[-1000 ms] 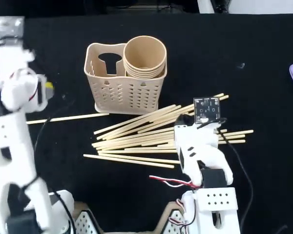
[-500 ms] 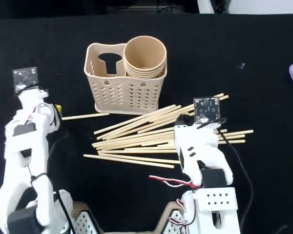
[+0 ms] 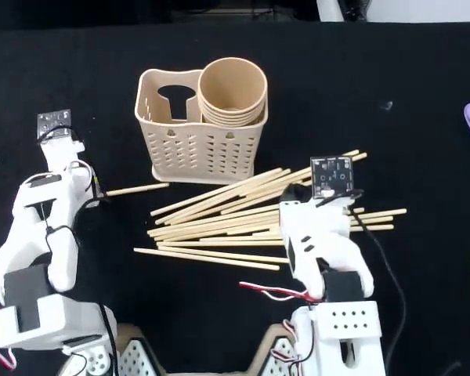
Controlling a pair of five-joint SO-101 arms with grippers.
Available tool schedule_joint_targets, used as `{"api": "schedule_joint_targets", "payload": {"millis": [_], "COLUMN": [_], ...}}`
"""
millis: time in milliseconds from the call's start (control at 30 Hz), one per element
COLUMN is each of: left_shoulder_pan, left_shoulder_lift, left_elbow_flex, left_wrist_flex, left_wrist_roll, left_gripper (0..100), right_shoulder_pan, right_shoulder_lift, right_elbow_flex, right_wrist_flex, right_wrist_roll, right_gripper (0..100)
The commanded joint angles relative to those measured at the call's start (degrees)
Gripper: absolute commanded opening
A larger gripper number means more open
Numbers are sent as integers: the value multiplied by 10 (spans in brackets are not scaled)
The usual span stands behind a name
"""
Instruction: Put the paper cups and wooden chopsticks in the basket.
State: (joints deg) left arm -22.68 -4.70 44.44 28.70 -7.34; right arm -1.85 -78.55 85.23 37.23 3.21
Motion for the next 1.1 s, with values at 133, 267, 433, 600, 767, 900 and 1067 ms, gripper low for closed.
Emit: {"api": "schedule_joint_targets", "payload": {"millis": [133, 267, 433, 600, 767, 900, 1067], "left_shoulder_pan": [-4, 2, 11, 63, 145, 182, 227], "left_shoulder_lift": [-1, -1, -2, -2, -5, -56, -171], "left_elbow_flex": [-30, -45, -67, -92, -87, -73, -17], "left_wrist_flex": [14, 89, 153, 255, 299, 300, 297], "left_wrist_roll": [4, 2, 1, 1, 4, 5, 4], "left_gripper": [63, 32, 30, 30, 30, 30, 30], "right_shoulder_pan": [8, 8, 8, 8, 8, 8, 8], "right_shoulder_lift": [-8, -8, -8, -8, -8, -8, -8], "right_elbow_flex": [-2, -2, -2, -3, -3, -3, -3], "right_wrist_flex": [-14, -14, -14, -14, -14, -14, -14], "right_wrist_roll": [-2, -2, -2, -2, -2, -2, -2], "right_gripper": [11, 11, 11, 11, 11, 11, 11]}}
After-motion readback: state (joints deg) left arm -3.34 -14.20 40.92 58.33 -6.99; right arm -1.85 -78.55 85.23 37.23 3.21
